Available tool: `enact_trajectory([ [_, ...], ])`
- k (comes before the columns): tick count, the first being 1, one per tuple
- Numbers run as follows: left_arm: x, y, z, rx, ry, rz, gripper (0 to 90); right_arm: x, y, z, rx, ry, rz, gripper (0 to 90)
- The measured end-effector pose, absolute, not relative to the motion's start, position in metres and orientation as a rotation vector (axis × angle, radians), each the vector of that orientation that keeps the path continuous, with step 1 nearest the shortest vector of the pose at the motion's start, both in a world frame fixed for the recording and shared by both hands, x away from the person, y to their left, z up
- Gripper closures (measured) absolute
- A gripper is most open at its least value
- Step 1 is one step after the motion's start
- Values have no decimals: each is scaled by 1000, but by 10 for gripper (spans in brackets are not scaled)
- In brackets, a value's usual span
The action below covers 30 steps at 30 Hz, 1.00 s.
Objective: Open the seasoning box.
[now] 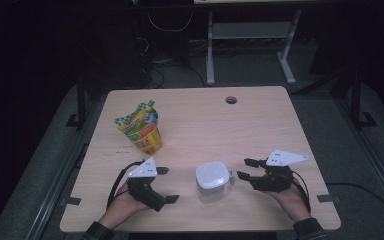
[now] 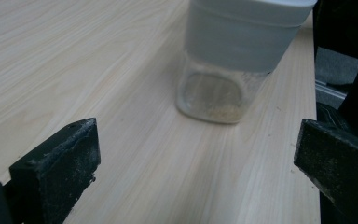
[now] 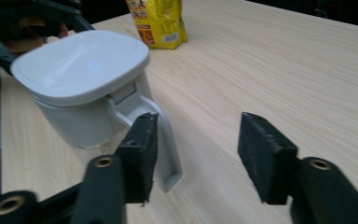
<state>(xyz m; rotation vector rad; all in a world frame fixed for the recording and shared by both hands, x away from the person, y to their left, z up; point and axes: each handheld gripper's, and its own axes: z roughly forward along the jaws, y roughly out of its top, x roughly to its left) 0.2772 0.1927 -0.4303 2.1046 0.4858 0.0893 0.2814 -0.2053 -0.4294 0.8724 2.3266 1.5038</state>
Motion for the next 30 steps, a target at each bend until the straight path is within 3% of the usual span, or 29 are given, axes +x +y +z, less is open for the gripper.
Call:
enact_trajectory([
  [6, 280, 176, -428, 2108, 441, 52, 1, 285, -207, -438, 934, 2314, 1476, 302],
  [12, 283, 163, -424, 2106, 410, 39, 1, 286, -213, -442, 995, 2283, 1451, 252],
  [30, 291, 134, -419, 2092, 321, -6, 45, 283, -215, -462, 1061, 2193, 1393, 212],
])
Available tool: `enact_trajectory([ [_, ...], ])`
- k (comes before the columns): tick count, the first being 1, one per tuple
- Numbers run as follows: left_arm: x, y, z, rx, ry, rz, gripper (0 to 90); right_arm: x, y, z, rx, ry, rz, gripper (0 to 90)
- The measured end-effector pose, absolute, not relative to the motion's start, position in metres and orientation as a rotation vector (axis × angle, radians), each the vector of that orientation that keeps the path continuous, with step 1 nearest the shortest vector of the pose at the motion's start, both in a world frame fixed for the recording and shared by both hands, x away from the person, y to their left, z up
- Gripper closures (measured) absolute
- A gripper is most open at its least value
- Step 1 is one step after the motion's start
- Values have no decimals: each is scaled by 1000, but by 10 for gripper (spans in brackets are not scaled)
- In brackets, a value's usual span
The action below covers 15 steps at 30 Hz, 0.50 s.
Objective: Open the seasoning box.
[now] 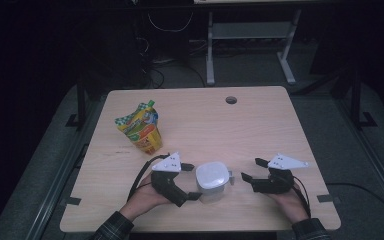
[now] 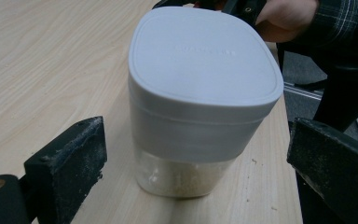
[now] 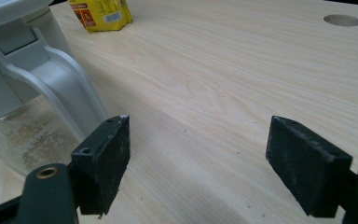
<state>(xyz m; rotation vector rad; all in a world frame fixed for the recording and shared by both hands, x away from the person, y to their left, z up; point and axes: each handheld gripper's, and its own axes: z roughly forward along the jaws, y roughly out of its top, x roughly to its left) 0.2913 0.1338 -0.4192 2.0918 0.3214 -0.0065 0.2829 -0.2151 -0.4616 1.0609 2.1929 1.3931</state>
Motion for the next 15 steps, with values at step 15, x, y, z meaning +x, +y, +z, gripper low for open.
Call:
enact_trajectory([
  [15, 295, 126, -418, 2107, 288, -12, 187, 283, -218, -464, 1056, 2188, 1382, 215],
])
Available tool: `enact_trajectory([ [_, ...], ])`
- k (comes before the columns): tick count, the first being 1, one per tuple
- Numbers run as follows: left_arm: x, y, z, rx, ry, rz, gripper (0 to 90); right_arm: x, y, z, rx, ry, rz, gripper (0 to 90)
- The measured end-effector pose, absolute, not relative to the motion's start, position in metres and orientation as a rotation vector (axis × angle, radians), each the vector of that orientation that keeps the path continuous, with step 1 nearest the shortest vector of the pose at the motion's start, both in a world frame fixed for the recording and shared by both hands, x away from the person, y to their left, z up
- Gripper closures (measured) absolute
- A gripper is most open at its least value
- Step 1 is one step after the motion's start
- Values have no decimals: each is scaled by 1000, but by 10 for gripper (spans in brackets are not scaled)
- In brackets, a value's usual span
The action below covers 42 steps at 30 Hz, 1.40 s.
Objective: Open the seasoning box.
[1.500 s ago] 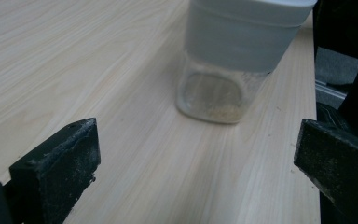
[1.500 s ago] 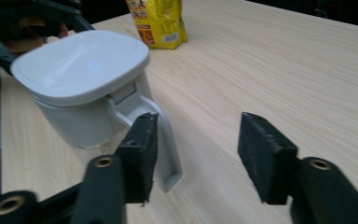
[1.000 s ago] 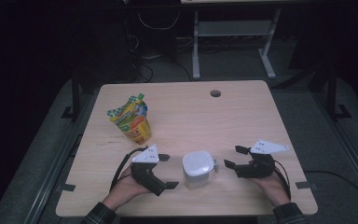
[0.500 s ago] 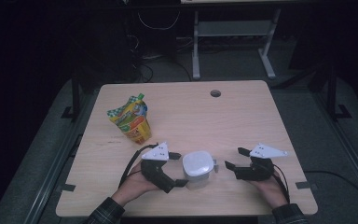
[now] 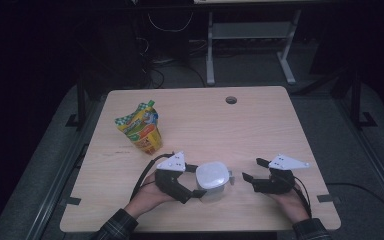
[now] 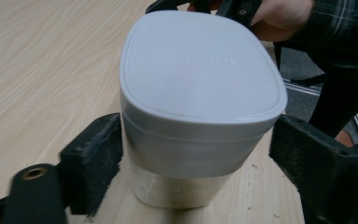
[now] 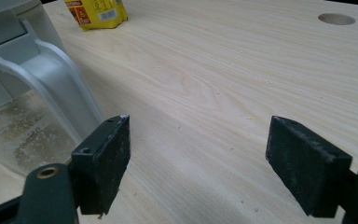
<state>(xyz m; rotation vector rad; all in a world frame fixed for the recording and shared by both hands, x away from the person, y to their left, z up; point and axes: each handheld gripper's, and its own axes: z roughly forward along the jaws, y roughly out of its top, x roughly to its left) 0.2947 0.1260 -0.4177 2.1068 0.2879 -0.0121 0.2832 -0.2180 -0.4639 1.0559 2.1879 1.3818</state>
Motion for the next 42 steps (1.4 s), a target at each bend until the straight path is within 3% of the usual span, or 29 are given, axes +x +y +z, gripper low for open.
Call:
enact_trajectory([
  [20, 293, 126, -415, 2112, 289, 5, 206, 282, -217, -464, 1052, 2189, 1373, 218],
  [42, 293, 129, -398, 2059, 304, 21, 285, 281, -216, -464, 1045, 2193, 1366, 218],
])
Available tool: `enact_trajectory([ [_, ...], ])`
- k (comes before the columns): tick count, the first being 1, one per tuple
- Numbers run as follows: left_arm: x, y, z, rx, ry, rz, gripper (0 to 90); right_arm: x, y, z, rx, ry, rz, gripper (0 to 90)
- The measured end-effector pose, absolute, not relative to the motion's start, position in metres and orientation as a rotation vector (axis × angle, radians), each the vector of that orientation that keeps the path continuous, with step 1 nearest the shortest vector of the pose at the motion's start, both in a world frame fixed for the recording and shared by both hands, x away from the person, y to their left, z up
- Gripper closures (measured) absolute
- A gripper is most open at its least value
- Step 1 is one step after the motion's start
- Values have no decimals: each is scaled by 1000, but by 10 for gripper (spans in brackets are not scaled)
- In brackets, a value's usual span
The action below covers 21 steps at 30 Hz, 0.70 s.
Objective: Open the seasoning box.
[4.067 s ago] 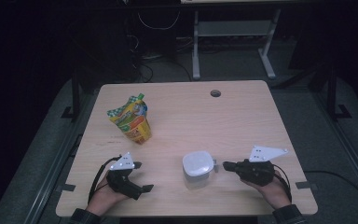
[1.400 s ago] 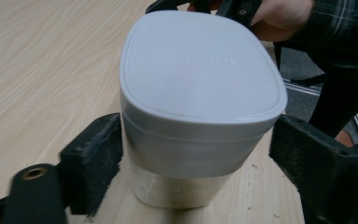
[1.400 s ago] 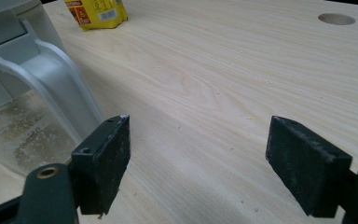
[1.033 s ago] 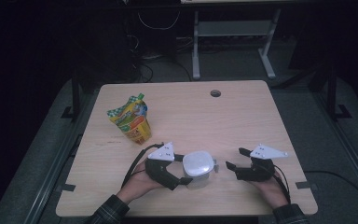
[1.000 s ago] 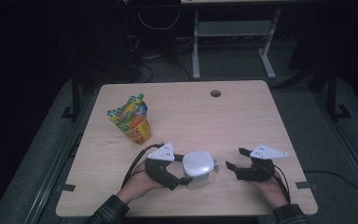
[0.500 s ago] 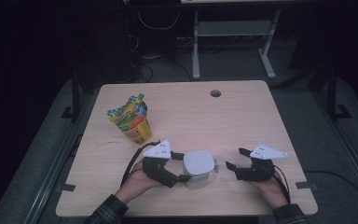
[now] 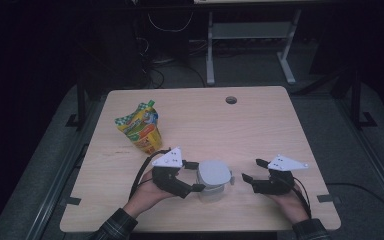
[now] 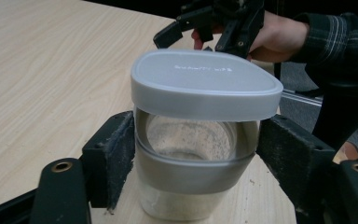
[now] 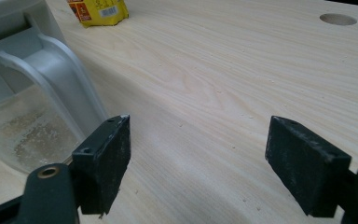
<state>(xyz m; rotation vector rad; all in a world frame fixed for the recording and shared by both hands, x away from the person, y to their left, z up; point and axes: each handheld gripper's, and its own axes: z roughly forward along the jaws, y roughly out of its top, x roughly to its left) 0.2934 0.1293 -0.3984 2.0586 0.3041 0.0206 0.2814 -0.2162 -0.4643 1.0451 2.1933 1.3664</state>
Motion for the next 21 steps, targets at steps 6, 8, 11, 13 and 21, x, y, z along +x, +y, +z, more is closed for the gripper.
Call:
enact_trajectory([
  [6, 294, 129, -395, 2046, 305, 24, 319, 281, -217, -465, 1047, 2192, 1368, 218],
  [8, 294, 129, -394, 2042, 304, 20, 342, 281, -217, -465, 1047, 2192, 1367, 218],
  [11, 294, 129, -392, 2039, 299, 20, 385, 281, -216, -464, 1046, 2194, 1368, 218],
  [13, 294, 129, -392, 2035, 299, 20, 426, 281, -216, -464, 1045, 2195, 1367, 218],
  [21, 294, 127, -391, 2040, 288, -16, 619, 281, -216, -465, 1046, 2195, 1367, 218],
])
